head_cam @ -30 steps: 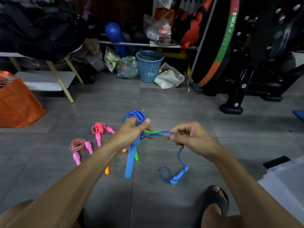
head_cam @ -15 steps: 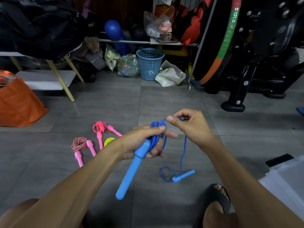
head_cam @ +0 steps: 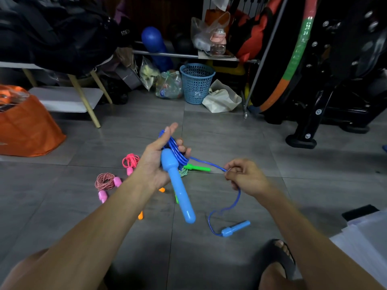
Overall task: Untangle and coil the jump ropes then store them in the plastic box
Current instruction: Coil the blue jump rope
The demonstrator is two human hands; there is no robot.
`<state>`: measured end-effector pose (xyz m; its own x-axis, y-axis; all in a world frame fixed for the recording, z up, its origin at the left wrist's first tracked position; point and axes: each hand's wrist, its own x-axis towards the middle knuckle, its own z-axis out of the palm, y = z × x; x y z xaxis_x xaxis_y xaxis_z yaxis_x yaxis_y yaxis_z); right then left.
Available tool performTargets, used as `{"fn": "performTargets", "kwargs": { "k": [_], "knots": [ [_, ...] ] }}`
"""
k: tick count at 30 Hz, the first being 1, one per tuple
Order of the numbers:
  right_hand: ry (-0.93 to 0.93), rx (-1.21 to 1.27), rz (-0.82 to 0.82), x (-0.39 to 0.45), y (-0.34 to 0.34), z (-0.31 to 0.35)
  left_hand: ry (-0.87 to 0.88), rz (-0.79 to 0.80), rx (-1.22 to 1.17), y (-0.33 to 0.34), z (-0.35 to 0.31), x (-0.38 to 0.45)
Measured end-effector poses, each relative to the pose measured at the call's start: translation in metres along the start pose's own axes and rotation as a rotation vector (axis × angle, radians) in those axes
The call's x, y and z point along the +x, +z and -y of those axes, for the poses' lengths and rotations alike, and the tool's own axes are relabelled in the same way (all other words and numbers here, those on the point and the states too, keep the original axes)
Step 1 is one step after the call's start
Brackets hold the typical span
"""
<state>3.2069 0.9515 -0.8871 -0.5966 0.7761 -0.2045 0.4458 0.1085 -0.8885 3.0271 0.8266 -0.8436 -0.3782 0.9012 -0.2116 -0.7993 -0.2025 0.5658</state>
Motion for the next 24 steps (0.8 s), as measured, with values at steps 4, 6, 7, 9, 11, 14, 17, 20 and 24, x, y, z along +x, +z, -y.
{"fn": "performTargets", "kwargs": {
  "k": [4,6,7,9,11,14,17,20,24],
  "knots": [
    [-0.124,-0.399,0.2,-0.015,0.01,0.009,0.094,0.013,0.178,0.001,0.008,0.004],
    [-0.119,-0.363,0.3,-0.023,0.018,0.017,0.12,0.038,0.32,0.0,0.014,0.008],
    [-0.119,-0.301,0.338,-0.027,0.021,0.022,0.124,0.05,0.431,-0.001,0.016,0.009],
    [-0.112,-0.148,0.378,-0.032,0.023,0.03,0.114,0.071,0.733,-0.004,0.022,0.011],
    [-0.087,-0.055,0.366,-0.034,0.019,0.037,0.101,0.127,1.115,-0.009,0.026,0.01],
    [-0.045,-0.123,0.262,-0.032,0.006,0.037,0.03,0.184,1.479,-0.014,0.028,0.01],
    [-0.082,-0.402,0.072,-0.029,-0.012,0.029,-0.036,0.178,1.553,-0.014,0.024,0.006],
    [-0.154,-0.275,0.016,-0.028,-0.026,0.025,-0.073,0.192,1.567,-0.012,0.024,0.003],
    [-0.305,-0.086,0.034,-0.033,-0.022,0.034,-0.249,0.351,1.506,-0.009,0.034,-0.002]
  ]
}}
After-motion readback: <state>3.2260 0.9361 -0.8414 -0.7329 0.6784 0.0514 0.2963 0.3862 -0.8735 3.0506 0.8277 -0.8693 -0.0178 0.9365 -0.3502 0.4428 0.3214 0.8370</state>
